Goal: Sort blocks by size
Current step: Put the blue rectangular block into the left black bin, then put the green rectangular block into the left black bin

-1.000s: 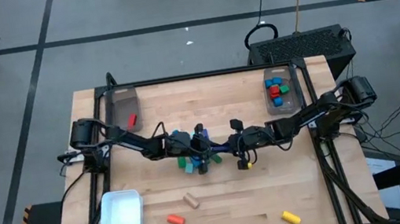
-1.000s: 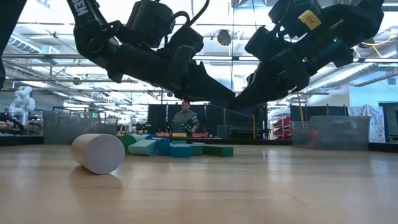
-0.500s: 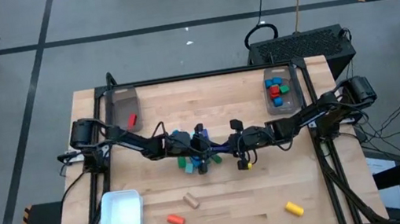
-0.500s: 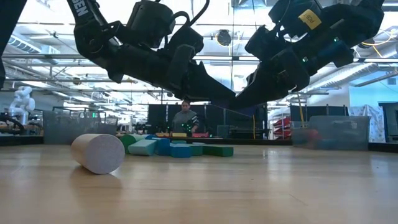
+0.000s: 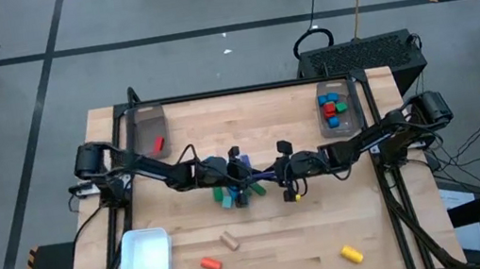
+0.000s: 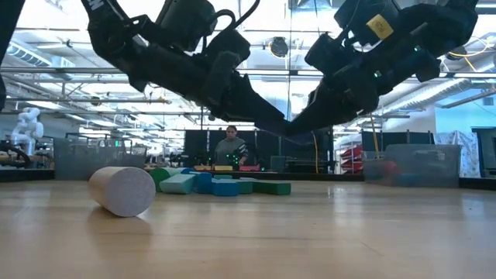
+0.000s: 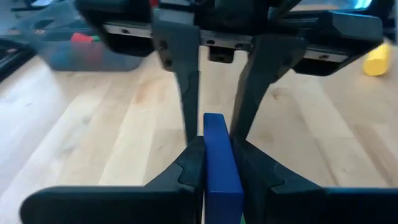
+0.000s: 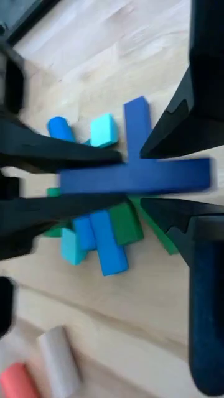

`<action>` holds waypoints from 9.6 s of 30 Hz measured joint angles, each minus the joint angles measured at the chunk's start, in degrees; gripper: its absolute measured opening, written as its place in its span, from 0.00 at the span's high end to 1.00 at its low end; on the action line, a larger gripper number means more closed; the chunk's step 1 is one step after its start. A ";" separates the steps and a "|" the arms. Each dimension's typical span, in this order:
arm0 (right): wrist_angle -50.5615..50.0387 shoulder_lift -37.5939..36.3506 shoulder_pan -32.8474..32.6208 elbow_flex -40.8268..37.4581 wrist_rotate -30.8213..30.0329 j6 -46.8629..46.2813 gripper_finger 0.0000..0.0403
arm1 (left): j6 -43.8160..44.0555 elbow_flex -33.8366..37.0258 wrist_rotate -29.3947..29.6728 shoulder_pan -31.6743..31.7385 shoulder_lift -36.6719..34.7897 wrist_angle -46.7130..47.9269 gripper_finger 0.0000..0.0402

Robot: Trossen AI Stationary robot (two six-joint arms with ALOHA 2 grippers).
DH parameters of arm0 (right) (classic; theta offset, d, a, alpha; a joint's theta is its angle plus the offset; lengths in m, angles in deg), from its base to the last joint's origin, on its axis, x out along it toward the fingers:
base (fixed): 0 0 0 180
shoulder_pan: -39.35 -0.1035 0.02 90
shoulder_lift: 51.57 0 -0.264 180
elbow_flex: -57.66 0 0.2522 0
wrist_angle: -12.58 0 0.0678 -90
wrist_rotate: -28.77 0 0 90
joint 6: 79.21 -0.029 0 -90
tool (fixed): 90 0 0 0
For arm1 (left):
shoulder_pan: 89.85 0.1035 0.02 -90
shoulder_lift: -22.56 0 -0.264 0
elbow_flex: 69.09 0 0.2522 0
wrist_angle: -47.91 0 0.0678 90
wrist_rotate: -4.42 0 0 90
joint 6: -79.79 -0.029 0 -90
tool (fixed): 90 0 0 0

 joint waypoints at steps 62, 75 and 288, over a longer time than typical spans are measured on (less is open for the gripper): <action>13.22 11.08 -0.04 0.42 4.20 -15.08 0.72 | 58.41 21.79 54.15 11.74 -40.18 62.84 0.82; 13.16 11.08 -0.04 0.42 4.22 -27.30 0.48 | 58.51 21.79 54.19 14.84 -40.20 62.85 0.72; -16.67 12.92 0.37 17.59 -8.01 0.17 0.42 | 28.77 7.67 27.61 19.11 -56.44 79.71 0.81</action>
